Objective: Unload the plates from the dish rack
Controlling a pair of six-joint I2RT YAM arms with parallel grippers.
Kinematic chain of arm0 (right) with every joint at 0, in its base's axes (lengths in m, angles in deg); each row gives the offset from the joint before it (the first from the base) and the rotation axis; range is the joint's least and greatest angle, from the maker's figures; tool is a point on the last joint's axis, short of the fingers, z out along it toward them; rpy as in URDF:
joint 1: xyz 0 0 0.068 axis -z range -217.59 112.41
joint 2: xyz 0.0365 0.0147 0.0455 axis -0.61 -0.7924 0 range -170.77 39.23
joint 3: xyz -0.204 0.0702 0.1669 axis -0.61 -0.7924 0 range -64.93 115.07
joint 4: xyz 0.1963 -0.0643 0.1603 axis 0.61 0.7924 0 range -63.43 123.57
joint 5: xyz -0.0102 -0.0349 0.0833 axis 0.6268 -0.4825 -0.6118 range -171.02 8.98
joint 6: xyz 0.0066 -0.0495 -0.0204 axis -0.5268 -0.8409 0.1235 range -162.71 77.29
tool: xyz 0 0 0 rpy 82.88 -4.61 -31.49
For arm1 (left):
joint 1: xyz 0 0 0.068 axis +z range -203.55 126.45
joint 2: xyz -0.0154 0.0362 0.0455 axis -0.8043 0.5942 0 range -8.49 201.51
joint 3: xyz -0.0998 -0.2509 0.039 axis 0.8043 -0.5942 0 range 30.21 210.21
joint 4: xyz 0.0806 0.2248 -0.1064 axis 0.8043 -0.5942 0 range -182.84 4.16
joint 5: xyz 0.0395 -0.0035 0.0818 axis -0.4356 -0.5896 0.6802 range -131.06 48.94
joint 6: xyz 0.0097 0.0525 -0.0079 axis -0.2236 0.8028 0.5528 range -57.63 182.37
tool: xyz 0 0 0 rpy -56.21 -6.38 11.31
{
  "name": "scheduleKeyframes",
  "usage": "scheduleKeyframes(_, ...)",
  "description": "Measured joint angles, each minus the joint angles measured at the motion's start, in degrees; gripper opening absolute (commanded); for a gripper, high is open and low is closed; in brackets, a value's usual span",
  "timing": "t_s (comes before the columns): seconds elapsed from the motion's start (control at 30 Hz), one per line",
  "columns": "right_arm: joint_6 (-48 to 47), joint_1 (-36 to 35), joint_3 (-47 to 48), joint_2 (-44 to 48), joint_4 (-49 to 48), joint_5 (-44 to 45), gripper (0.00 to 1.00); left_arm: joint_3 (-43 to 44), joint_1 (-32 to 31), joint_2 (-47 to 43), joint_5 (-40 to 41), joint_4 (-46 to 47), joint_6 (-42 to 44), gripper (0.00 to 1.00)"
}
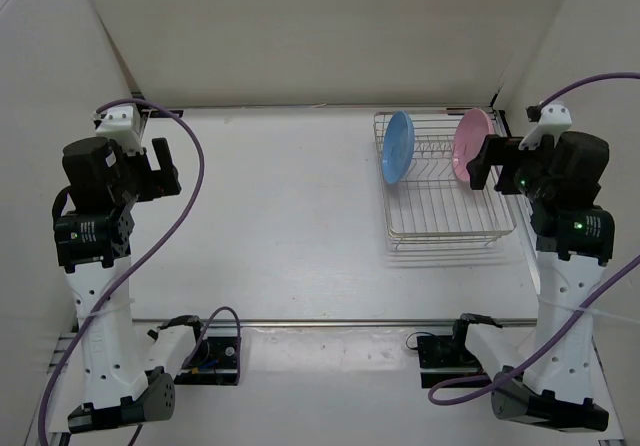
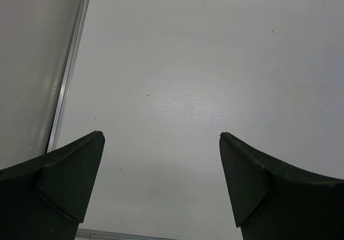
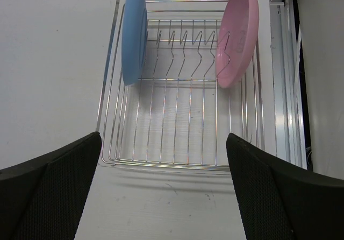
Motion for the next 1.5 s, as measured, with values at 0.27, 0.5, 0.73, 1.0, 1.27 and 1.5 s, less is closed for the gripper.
scheduleKeyframes(0.27,-1.9,0.0,-2.2,2.2,0.0,-1.2,1.0,0.0,0.0,0.0,0.1,0.1,0.0,1.0)
scheduleKeyframes(0.5,-4.8,-6.5,-2.4,-3.5,0.3,5.0,1.0,-3.2,0.1,0.1,0.1,0.5,0.0,1.0)
scheduleKeyframes(0.73,-9.9,-24.0,5.7,-21.2,-2.5,25.7,1.0,-6.9,0.6,1.4,0.9,0.9,0.0,1.0)
scheduleKeyframes(1.0,-11.0,-34.7,19.7,-36.0,-10.8,35.0,0.94,-6.9,1.3,3.4,3.2,1.2,-0.1,1.0)
scheduleKeyframes(1.27,-12.4,-37.4,24.1,-48.9,-19.1,44.2,0.94,-6.9,1.3,3.5,4.0,1.2,0.0,1.0)
scheduleKeyframes(1.5,-15.1,-37.4,24.1,-58.5,-19.6,51.5,0.88,-6.9,1.3,3.2,4.4,1.2,0.0,1.0)
